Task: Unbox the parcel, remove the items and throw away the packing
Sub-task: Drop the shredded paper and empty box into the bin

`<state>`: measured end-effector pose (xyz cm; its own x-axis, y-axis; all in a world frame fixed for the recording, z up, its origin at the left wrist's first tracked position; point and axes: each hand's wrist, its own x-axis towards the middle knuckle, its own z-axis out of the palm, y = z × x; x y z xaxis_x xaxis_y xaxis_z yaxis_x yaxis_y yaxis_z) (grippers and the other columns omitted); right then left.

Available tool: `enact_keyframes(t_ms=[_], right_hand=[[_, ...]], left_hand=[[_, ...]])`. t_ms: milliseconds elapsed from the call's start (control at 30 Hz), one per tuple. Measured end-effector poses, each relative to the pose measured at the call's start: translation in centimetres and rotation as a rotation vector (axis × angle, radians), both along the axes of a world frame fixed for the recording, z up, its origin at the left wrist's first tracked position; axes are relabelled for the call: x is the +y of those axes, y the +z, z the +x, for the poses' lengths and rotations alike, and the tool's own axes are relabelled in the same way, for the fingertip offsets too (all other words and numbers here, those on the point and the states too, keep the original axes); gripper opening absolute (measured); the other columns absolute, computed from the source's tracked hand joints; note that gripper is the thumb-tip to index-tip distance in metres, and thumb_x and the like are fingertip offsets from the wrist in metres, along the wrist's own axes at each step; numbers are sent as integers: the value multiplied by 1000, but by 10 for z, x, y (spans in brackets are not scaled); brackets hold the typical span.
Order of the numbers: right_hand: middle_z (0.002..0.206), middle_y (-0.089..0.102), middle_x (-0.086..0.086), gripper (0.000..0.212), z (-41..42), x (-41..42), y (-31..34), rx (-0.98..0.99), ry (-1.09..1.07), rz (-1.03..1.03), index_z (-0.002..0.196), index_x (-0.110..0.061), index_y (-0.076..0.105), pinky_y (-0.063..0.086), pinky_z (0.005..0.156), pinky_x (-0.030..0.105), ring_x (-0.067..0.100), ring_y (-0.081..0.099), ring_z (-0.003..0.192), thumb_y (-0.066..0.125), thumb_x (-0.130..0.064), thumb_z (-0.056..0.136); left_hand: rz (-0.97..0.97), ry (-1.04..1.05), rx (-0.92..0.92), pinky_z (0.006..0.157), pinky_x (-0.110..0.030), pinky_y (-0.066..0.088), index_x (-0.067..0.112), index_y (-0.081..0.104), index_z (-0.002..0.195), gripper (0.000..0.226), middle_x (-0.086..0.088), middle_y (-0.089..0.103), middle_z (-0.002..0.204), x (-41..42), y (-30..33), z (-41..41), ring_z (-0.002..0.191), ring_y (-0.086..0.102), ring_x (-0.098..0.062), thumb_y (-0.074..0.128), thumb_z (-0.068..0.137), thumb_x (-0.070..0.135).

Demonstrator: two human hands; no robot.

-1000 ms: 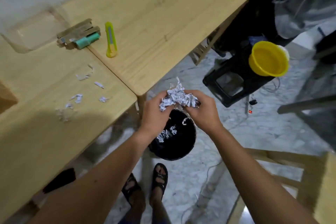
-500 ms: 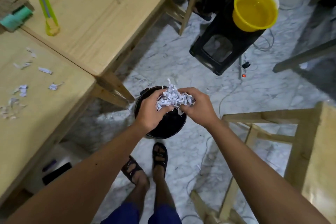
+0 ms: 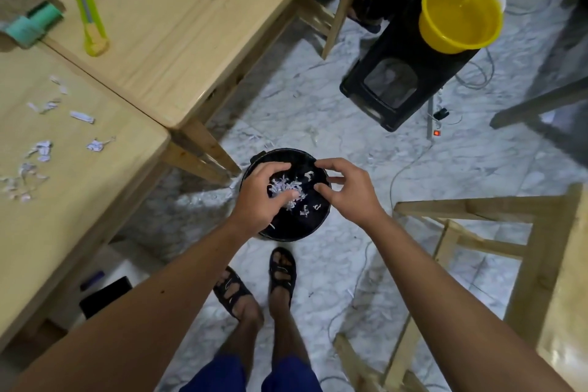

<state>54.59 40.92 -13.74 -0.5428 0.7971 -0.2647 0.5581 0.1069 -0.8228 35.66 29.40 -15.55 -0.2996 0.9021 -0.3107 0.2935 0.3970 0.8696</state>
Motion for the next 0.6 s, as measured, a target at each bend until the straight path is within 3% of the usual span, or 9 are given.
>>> enact_keyframes(t_ms=[133,400,600], right_hand=[[119,72,-1,38,-4,0,4,16,6,-2,121,-13,73,58,94,22,5,68,109,78,-3,85],[113,73,-5,34,-39,-5,27,40,68,38,118,-17,74,59,95,29,6,70,106,80,-8,85],[119,72,-7,32,-121,-9,71,156,215,89,119,-17,72,58,95,26,4,69,110,79,-11,89]], left_hand=[[19,32,-28,108,-22,40,22,64,135,52,8,60,134,-1,6,-4,129,54,-4,82,87,29],[98,164,-16,113,-44,47,22,67,131,41,5,64,132,-12,34,-37,128,59,-11,78,92,26],[233,397,85,106,-29,52,16,63,134,45,0,66,134,-40,90,-99,124,65,-15,76,91,20]])
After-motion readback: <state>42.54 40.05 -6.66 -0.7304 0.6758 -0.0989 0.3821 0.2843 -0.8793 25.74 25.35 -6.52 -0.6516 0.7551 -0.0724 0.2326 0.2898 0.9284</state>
